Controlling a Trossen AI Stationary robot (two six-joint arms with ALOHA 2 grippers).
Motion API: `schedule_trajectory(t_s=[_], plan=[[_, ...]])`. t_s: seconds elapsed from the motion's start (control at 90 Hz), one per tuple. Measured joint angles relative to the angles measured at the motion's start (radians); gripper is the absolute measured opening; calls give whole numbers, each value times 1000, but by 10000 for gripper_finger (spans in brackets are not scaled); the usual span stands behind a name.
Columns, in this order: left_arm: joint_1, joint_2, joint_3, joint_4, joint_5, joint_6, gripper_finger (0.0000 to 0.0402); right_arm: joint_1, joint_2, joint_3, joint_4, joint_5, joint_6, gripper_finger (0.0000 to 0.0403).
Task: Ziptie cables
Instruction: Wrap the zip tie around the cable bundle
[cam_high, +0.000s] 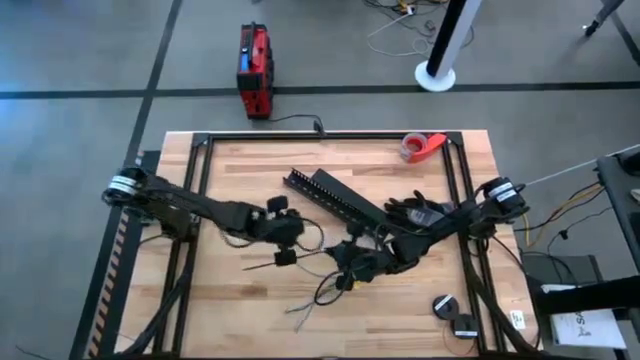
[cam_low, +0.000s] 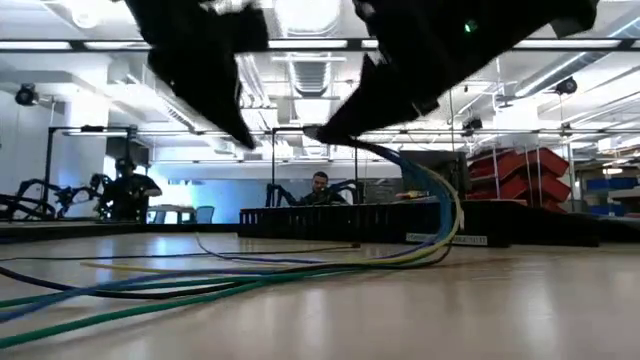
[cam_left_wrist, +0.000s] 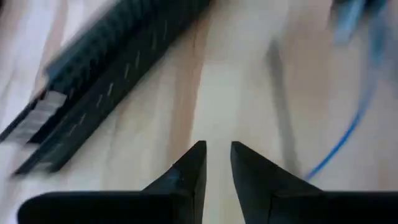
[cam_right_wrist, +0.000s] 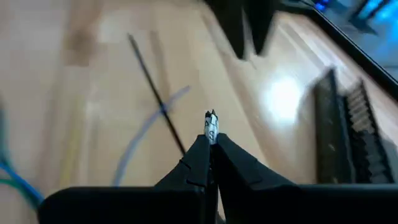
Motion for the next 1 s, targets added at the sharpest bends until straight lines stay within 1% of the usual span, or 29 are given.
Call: schedule_trajectory(t_s=[0.067,0.122,0.2,0.244,0.3,0.333,0.4,0.456,0.511,0.589,0.689,0.822,0.9,0.967,1.0], plan=[[-21,-54,-143,329,17,23,59,4,0,28,8,-13,-62,3],[-34,-84,-270,612,48,77,59,7,0,62,1,-26,-121,3],[-42,-98,-429,1037,97,148,59,20,-21,115,-11,-32,-221,3],[-42,-98,-510,1249,115,186,59,26,-38,153,-5,-31,-286,3],[-41,-77,-589,1452,120,221,59,32,-58,193,10,-31,-359,3],[-41,-60,-624,1545,121,242,59,33,-71,214,9,-31,-390,3],[-41,-32,-674,1682,121,282,59,30,-80,249,42,-34,-428,3],[-40,-3,-679,1788,121,312,59,28,-83,261,105,-49,-460,3],[-39,18,-677,1839,122,342,59,24,-82,265,177,-54,-495,3],[-34,30,-628,1820,142,382,59,12,-71,268,322,-102,-523,3],[-34,36,-561,1794,200,415,59,-18,-62,264,419,-150,-516,3],[-35,22,-499,1772,299,438,59,-51,-56,268,437,-163,-473,3],[-34,1,-473,1747,329,442,59,-62,-56,270,450,-228,-436,3],[-26,-14,-449,1672,329,448,59,-76,-55,270,457,-307,-400,3],[-20,-20,-432,1631,329,450,59,-84,-53,270,459,-329,-388,3]])
